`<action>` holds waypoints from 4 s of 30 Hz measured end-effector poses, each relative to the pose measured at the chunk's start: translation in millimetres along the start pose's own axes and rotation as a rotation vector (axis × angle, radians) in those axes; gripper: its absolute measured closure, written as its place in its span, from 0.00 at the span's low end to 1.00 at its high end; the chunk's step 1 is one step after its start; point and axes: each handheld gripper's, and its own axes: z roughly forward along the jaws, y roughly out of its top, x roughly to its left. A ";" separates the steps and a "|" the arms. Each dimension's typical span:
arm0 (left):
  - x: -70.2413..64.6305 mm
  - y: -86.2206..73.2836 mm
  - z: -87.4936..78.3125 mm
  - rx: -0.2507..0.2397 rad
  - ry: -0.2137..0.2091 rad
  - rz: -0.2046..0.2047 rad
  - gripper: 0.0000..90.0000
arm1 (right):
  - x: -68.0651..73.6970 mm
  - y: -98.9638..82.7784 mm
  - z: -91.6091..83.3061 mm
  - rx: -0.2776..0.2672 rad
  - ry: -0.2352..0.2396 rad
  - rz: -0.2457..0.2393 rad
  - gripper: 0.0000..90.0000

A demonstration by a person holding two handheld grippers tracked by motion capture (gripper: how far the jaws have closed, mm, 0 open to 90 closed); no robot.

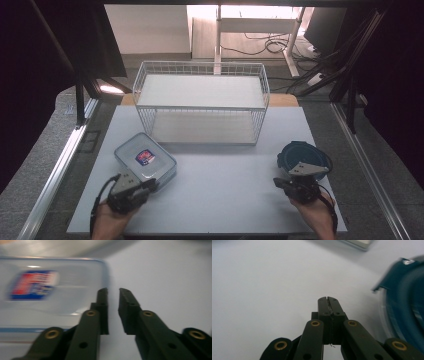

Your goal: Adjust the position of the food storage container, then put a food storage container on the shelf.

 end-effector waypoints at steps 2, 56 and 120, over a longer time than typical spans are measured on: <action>33.4 6.5 -0.4 0.002 0.108 -0.052 1.00 | 7.9 2.7 5.8 0.001 0.036 -0.014 0.99; 6.0 -4.3 26.6 0.132 0.018 -0.151 1.00 | 124.0 17.1 51.9 0.095 0.380 -0.110 0.98; -26.1 -23.6 18.9 0.039 -0.174 -0.112 0.11 | 66.8 10.9 34.1 -0.066 0.204 -0.041 0.02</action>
